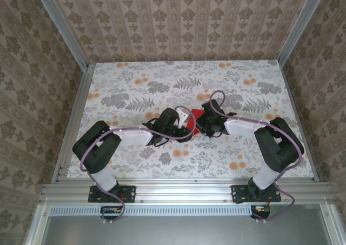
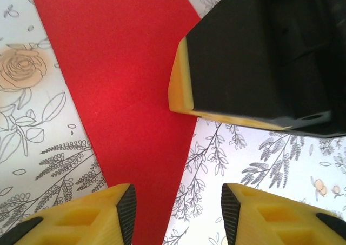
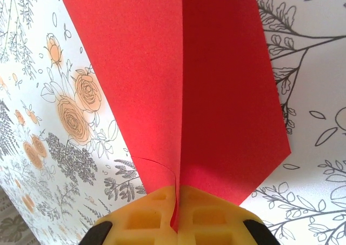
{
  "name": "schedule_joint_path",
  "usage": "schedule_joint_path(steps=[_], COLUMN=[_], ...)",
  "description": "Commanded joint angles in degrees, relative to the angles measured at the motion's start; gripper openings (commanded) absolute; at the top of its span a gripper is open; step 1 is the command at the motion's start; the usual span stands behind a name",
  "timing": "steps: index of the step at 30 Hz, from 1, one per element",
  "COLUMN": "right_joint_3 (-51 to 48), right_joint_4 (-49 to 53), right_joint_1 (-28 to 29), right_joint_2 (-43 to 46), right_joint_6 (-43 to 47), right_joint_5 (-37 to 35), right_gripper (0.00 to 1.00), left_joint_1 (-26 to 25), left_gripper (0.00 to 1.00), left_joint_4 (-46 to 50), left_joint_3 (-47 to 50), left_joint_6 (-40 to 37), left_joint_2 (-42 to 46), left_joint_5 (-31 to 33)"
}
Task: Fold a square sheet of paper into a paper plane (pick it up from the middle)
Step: Fourth fold the wing at the center of the table.
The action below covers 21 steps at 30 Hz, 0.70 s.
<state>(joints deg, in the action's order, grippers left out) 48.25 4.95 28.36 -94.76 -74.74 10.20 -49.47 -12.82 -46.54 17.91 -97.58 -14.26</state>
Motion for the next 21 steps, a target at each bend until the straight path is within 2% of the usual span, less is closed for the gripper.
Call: schedule_joint_path(steps=[1, 9, 15, 21], right_joint_3=[-0.77, -1.05, -1.05, -1.22], right_joint_4=[-0.35, -1.09, -1.61, -1.86], right_joint_1=[-0.39, -0.94, -1.11, -1.46], right_joint_2=[0.92, 0.89, 0.54, 0.54], right_joint_6=[-2.6, -3.5, -3.97, -3.45], right_joint_5=[2.36, 3.37, 4.52, 5.22], right_gripper=[0.01, 0.01, 0.03, 0.17], left_joint_1=[-0.42, -0.48, -0.5, -0.54], left_gripper=[0.46, 0.45, 0.38, 0.29], left_joint_4=[-1.03, -1.25, -0.96, -0.46], left_joint_3=[-1.71, -2.19, -2.4, -2.64], left_joint_6=[-1.54, -1.74, -1.95, -1.85], left_joint_2=[-1.94, -4.1, -4.57, -4.81], left_joint_5=[-0.49, 0.66, 1.76, 1.93])
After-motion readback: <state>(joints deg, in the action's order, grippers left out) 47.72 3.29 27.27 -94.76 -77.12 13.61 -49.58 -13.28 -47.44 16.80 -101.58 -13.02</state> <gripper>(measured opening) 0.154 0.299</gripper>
